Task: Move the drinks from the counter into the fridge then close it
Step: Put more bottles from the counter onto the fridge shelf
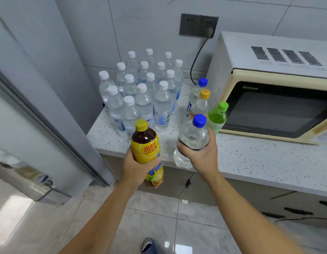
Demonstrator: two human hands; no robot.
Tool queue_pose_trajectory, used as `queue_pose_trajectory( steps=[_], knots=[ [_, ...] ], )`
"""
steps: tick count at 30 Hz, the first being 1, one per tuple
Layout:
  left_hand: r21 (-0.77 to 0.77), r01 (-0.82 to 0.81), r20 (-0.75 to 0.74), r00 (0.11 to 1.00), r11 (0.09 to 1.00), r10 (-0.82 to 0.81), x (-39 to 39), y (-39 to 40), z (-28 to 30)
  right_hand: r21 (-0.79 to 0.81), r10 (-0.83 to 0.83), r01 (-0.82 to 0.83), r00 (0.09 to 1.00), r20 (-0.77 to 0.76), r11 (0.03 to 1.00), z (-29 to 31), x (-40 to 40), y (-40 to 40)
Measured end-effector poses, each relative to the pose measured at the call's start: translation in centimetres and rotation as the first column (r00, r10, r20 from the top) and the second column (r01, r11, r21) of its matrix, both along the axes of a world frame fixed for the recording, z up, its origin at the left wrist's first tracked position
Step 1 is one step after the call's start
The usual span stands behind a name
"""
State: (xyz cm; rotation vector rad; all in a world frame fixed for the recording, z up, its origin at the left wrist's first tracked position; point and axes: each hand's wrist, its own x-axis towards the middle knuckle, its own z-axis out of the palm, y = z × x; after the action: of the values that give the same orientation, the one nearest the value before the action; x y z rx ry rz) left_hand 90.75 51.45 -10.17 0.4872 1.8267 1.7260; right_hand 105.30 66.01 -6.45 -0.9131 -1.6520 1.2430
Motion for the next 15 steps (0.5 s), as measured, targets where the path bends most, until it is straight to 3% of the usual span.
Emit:
queue_pose_trajectory(
  steps=[6, 10, 15],
  knots=[
    [0.092, -0.102, 0.277, 0.958, 0.99, 0.073, 4.6, -8.6, -0.3, -0.302, 0.17, -0.227, 0.964, -0.206, 0.926, -1.2, 4.2, -4.3],
    [0.05, -0.229, 0.323, 0.925, 0.972, 0.201, 8.0, -13.8, -0.8, -0.482, 0.25, -0.358, 0.928, -0.275, 0.799, -3.6, 5.5, -8.0],
    [-0.067, -0.364, 0.3, 0.881, 0.929, 0.367, 11.4, -21.1, -1.5, -0.573, 0.349, -0.446, 0.895, -0.279, 0.688, -6.6, 5.7, -13.5]
  ],
)
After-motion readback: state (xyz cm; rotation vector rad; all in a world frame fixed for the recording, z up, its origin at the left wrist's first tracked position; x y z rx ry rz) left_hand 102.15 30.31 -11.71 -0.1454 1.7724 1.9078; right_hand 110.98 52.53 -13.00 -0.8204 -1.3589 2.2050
